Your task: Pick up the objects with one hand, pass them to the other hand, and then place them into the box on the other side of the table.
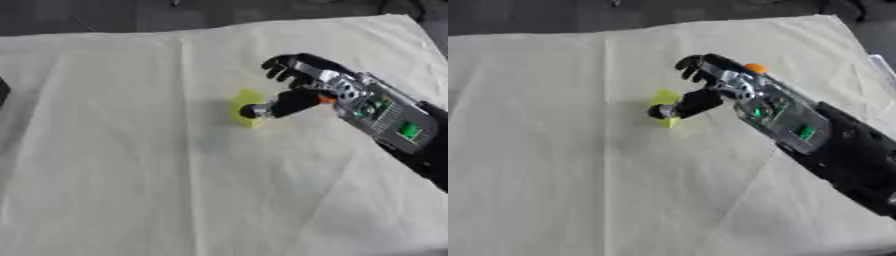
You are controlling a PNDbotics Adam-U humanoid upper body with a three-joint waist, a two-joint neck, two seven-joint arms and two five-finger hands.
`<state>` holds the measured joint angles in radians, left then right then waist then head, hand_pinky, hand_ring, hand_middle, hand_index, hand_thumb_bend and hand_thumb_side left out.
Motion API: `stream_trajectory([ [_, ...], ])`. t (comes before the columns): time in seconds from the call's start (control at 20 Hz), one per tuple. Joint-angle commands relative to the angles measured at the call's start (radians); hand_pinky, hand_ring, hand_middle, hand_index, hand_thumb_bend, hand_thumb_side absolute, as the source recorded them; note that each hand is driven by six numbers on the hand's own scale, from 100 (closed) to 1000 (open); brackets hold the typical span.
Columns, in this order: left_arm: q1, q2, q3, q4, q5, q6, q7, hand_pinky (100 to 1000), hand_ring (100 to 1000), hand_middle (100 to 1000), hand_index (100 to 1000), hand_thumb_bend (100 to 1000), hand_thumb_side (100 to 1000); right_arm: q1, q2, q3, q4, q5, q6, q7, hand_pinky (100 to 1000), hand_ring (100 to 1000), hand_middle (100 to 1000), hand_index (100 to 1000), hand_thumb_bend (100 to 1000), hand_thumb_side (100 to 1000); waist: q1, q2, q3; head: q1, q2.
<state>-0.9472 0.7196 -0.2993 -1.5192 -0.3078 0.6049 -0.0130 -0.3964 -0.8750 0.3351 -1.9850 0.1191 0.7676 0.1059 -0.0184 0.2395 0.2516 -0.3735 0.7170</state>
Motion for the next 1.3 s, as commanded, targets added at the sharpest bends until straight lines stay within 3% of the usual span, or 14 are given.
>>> stream_trajectory([
  [0.05, -0.026, 0.016, 0.005, -0.017, 0.003, 0.015, 0.002, 857, 769, 710, 789, 361, 491, -0.018, -0.013, -0.008, -0.015, 0.008, 0.032, -0.019, 827, 874, 815, 917, 645, 465, -0.013, 0.008, 0.006, -0.014, -0.02],
  [0.4, -0.027, 0.013, 0.004, -0.03, 0.017, 0.025, 0.006, 853, 767, 704, 784, 350, 511, -0.016, -0.004, 0.007, 0.005, 0.06, 0.071, -0.031, 845, 878, 823, 919, 707, 411, -0.017, 0.033, 0.021, -0.027, -0.033],
  [0.85, -0.025, 0.016, 0.005, -0.039, 0.034, 0.035, 0.011, 850, 766, 701, 782, 348, 517, -0.016, 0.016, 0.016, 0.115, 0.143, 0.044, 0.011, 858, 878, 824, 917, 651, 388, -0.014, 0.049, 0.025, -0.027, -0.045],
  [1.05, -0.025, 0.015, 0.005, -0.043, 0.036, 0.038, 0.012, 849, 766, 701, 782, 349, 521, -0.022, 0.021, 0.017, 0.141, 0.143, 0.039, 0.019, 855, 871, 814, 906, 610, 371, -0.012, 0.055, 0.029, -0.034, -0.054],
  [1.3, -0.03, 0.011, 0.006, -0.048, 0.038, 0.044, 0.015, 848, 766, 700, 781, 348, 524, -0.042, 0.041, 0.013, 0.177, 0.069, 0.05, -0.019, 847, 853, 751, 848, 554, 305, -0.01, 0.07, 0.039, -0.045, -0.069],
])
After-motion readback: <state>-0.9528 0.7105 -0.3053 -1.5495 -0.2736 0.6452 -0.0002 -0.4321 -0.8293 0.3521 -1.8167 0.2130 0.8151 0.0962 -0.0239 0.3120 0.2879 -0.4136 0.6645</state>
